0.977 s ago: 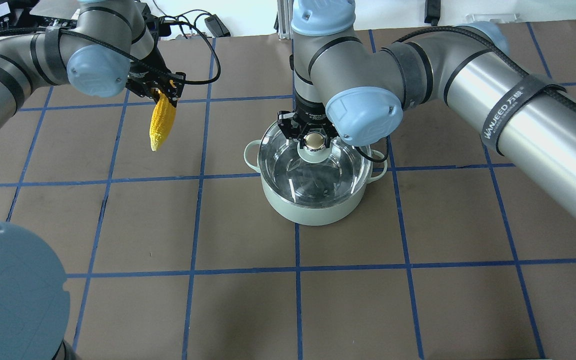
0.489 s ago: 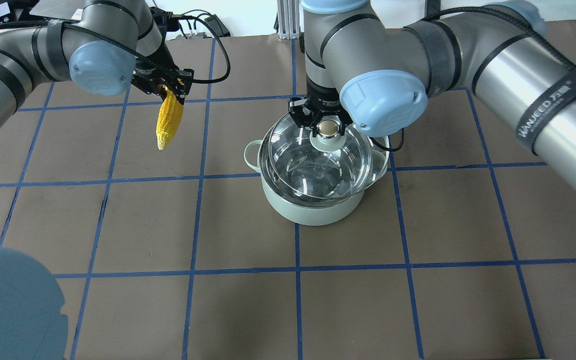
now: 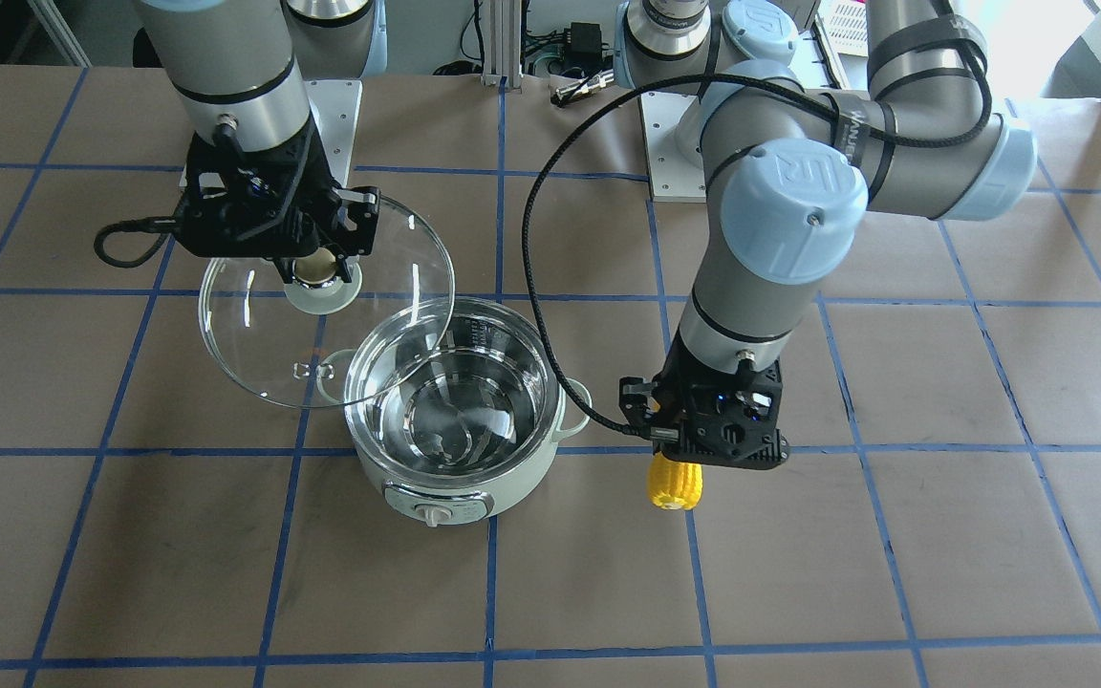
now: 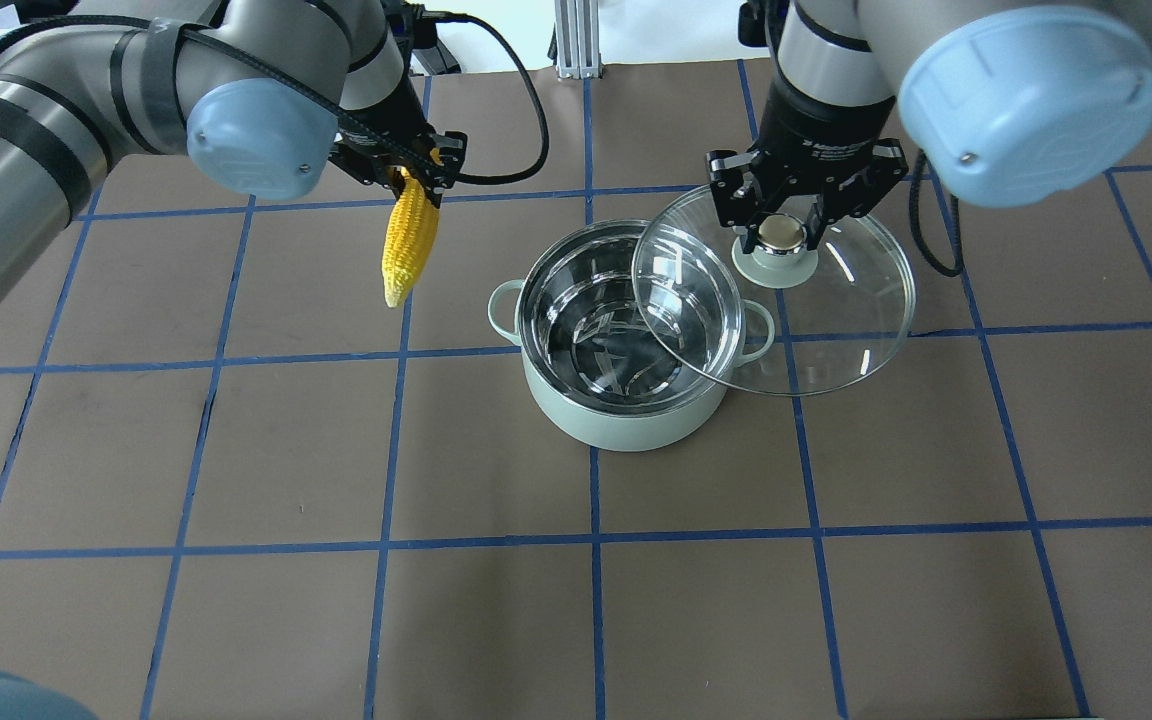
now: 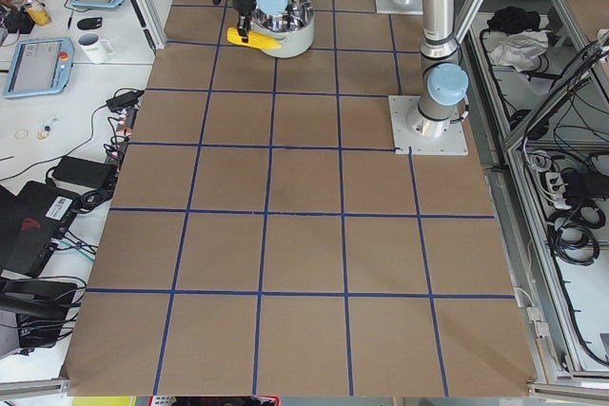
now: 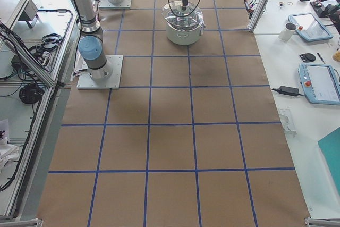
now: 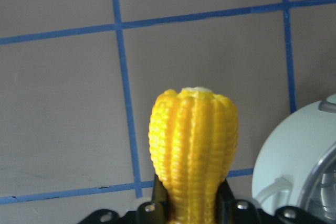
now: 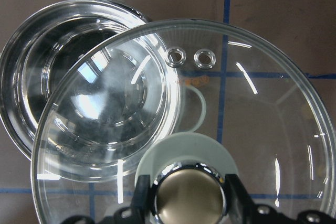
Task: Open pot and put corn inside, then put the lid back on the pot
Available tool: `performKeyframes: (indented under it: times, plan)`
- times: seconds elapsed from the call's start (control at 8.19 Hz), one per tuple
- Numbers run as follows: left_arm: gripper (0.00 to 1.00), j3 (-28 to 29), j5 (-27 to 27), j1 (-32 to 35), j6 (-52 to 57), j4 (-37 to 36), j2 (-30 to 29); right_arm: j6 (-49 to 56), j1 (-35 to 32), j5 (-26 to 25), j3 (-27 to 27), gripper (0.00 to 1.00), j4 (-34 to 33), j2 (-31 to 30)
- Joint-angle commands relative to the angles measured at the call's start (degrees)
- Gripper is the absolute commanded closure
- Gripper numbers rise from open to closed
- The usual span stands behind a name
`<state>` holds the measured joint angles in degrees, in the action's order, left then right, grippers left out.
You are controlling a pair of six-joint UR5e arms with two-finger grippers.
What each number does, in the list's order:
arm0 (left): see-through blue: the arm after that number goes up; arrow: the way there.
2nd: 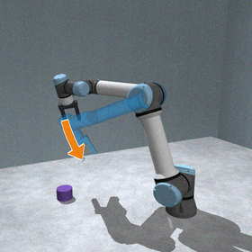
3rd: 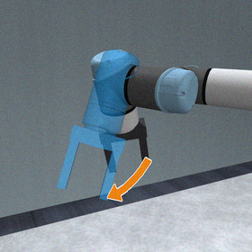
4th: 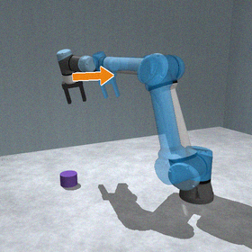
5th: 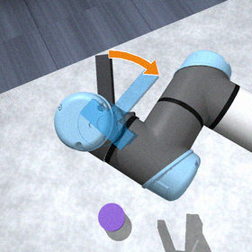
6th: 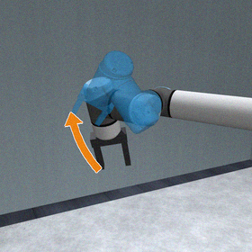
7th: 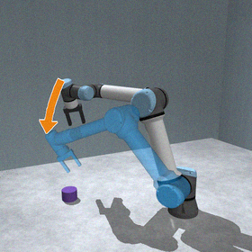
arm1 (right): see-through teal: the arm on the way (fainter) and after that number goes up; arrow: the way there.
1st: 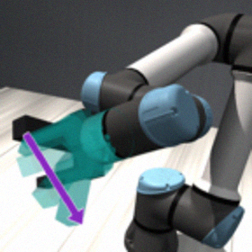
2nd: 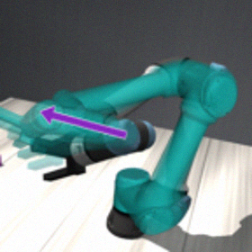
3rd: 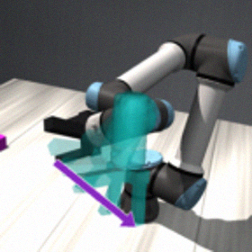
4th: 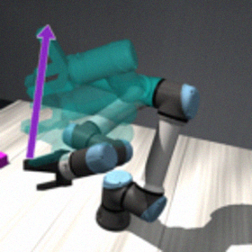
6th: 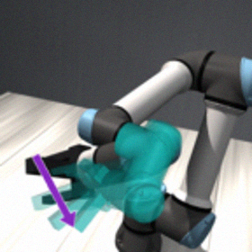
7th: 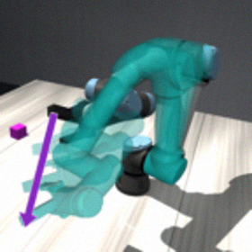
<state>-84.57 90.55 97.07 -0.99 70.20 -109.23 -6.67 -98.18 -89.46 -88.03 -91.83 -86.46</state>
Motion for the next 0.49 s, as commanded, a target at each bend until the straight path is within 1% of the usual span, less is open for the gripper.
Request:
performKeyframes:
  times: [0.0, 0.12, 0.24, 0.37]
  plan:
    - [1.00, 0.1, -1.2, 9.2, -7.2, 2.6, 1.3, 8.0, 6.2, -0.3, 0.1, 0.85, 5.0, -3.4]
    - [1.00, 0.0, -2.9, 11.0, -10.1, 2.7, 0.6, 9.9, 7.4, -1.1, 0.1, 0.90, 8.7, -5.3]
    - [1.00, -0.1, -6.2, 13.2, -12.4, 3.9, 0.0, 11.0, 7.9, -0.8, 0.0, 0.95, 11.6, -6.8]
    - [1.00, -0.1, -7.1, 14.1, -12.7, 5.7, -0.2, 11.3, 8.0, -0.5, 0.0, 0.95, 10.6, -6.5]
